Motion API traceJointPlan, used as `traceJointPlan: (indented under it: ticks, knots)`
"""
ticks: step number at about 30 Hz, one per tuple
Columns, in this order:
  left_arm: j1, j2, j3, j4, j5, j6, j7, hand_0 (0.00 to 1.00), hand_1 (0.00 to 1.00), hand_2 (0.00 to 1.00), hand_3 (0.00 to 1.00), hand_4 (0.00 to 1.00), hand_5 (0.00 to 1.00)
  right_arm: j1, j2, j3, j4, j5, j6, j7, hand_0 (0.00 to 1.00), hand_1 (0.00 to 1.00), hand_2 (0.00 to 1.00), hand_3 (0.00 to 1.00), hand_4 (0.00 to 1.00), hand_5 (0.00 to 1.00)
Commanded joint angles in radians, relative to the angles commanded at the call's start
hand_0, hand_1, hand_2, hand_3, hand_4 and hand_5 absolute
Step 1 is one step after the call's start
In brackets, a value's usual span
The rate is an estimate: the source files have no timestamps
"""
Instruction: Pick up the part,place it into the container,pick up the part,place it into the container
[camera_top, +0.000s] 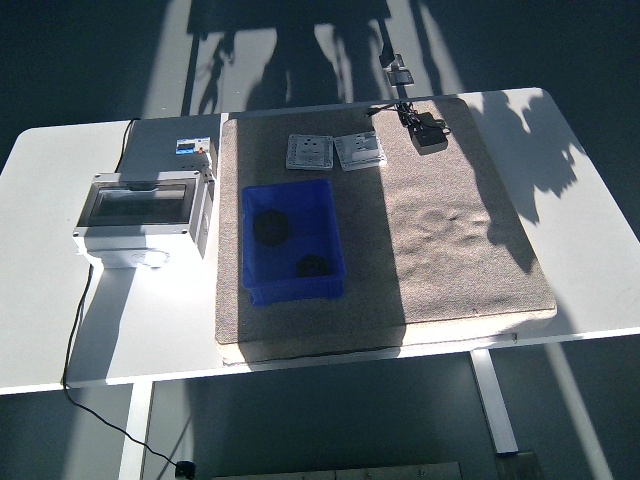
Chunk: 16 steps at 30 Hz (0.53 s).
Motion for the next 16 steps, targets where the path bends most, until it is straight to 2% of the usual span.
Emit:
traceJointPlan:
  ticks: [16]
  knots:
    - [0.002, -0.01, -0.005, 0.0, -0.007, 0.018, -0.007, 0.646, 0.553, 0.542, 0.553, 0.59, 0.533, -0.006, -0.004, 0.039, 0.004, -0.002, 0.002, 0.006, 0.466, 0.333, 0.505, 0.527, 0.754, 0.573]
